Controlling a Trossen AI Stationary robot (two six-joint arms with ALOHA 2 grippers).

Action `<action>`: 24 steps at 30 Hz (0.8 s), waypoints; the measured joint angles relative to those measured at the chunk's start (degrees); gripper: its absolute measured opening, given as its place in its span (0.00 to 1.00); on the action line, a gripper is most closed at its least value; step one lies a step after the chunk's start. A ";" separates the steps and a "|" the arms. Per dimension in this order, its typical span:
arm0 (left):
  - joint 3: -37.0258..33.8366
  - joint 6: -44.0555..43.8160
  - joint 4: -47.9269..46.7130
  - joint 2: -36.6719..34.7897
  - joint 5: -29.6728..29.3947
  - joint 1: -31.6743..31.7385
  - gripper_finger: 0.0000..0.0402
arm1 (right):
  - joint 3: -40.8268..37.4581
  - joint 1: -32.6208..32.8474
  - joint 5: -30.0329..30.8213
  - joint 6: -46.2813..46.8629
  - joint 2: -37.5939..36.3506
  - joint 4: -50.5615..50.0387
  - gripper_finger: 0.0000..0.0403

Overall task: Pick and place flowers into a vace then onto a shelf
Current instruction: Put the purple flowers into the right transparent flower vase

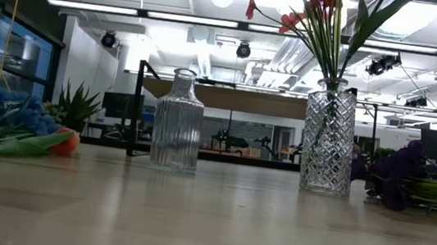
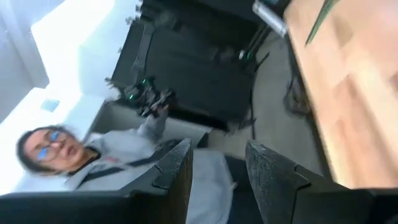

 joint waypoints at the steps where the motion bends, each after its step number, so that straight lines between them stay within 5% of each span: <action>1: 0.00 0.00 0.00 0.00 0.00 0.00 0.63 | 0.07 0.00 0.78 -1.58 -0.02 0.09 0.35; 6: 0.00 -0.13 -0.01 0.00 0.00 0.00 0.63 | 8.07 0.00 1.81 -6.57 0.47 -11.20 0.35; 12: -0.01 -1.26 -0.02 0.00 0.00 0.00 0.63 | 33.21 -0.02 -1.71 2.20 7.12 -51.16 0.35; 19: 0.00 -1.27 -0.26 0.00 -0.21 0.00 0.63 | 63.12 -1.40 -12.79 14.55 22.84 -90.69 0.35; 24: 0.00 -1.28 -1.04 0.00 -2.24 0.02 0.63 | 71.15 -3.82 -16.49 13.35 30.18 -93.50 0.35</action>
